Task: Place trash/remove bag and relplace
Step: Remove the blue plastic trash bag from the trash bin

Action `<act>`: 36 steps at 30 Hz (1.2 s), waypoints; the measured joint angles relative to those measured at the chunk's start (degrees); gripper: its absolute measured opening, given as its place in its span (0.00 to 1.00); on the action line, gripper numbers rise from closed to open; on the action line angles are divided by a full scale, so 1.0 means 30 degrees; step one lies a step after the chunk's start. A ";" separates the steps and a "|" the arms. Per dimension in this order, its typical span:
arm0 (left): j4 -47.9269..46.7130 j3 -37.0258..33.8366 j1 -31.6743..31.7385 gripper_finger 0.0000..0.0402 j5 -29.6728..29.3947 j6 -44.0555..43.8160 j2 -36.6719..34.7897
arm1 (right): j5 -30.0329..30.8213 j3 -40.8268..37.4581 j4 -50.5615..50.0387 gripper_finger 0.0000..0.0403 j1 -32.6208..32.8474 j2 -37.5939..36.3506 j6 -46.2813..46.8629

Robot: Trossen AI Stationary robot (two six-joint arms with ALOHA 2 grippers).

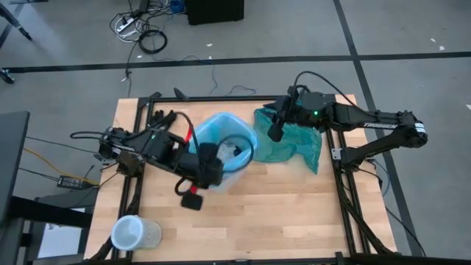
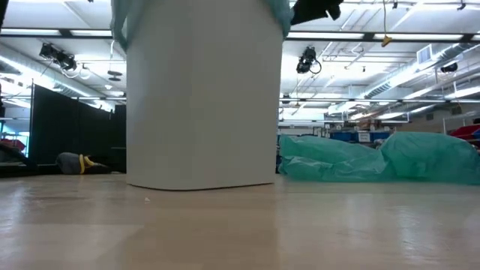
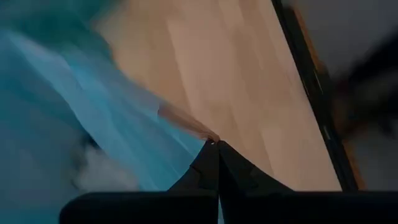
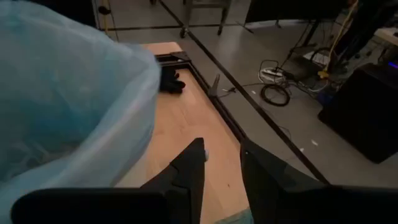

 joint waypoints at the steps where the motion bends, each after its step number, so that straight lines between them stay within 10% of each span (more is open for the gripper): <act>1: -0.0950 -0.0089 -0.0201 0.00 0.0367 -0.0058 0.0023 | -0.0035 0.0000 0.0001 0.22 -0.0161 0.0000 0.0164; 19: -0.1733 -0.1794 -0.3016 0.00 -0.0136 -0.1182 -0.2393 | -0.2305 0.0007 -0.0456 0.19 -0.0962 0.0429 0.2863; 24: -0.0700 0.0515 -0.3011 0.00 -0.2474 -0.1723 -0.2510 | -0.2390 0.0007 -0.0102 0.19 -0.0940 0.0910 0.2958; 31: 0.4364 0.1699 -0.1935 0.00 -0.5191 0.4929 -0.2685 | -0.4146 0.0007 0.0988 0.19 -0.0891 0.1854 0.3988; 36: 0.5639 0.1750 -0.1384 0.00 -1.1738 0.6351 -0.3350 | -0.4138 0.0000 0.1028 0.18 -0.0678 0.2120 0.4007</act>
